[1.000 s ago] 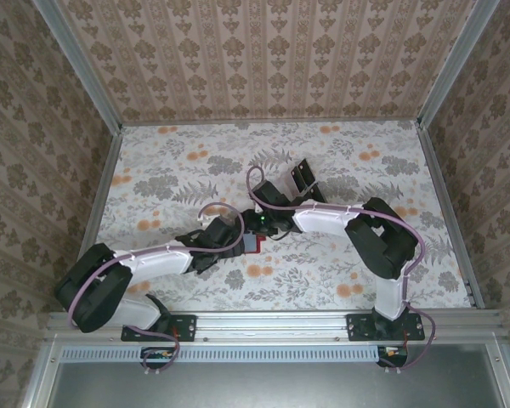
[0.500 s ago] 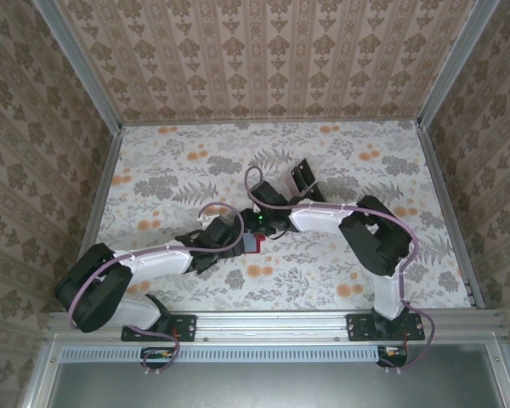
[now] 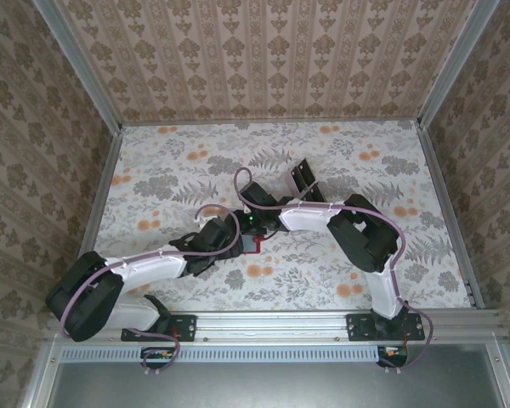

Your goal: Put the credit cards into the card holder

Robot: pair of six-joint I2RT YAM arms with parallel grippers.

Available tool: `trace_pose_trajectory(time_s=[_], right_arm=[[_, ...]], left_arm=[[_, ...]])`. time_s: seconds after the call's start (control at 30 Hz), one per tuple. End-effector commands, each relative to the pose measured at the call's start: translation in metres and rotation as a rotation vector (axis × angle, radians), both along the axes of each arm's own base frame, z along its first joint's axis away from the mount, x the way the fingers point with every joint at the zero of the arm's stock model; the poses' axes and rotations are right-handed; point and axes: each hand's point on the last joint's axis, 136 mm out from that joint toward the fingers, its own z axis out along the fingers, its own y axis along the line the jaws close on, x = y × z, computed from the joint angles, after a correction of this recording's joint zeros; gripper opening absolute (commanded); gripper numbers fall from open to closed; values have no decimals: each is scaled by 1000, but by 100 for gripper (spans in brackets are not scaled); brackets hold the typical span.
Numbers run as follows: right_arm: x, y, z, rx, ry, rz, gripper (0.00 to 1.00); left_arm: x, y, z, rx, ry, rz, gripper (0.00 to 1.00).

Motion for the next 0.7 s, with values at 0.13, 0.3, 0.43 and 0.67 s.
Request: trace_pose_trajectory(time_s=[0.13,0.3,0.43,0.67], right_arm=[[-14,1,-13,-32,57,30,56],[-8,-4,9,-10,17,-2,56],[-5,-16,27,1,-29,-62,57],[-9,-31,19,-28,-21,-110,57]], left_arm=[[-19,33,-33,151,112,42,100],[-30,45,-51,188,177,86,100],[-32,48,-52,180,174,98,100],[-32,48,-53,176,173,95,100]])
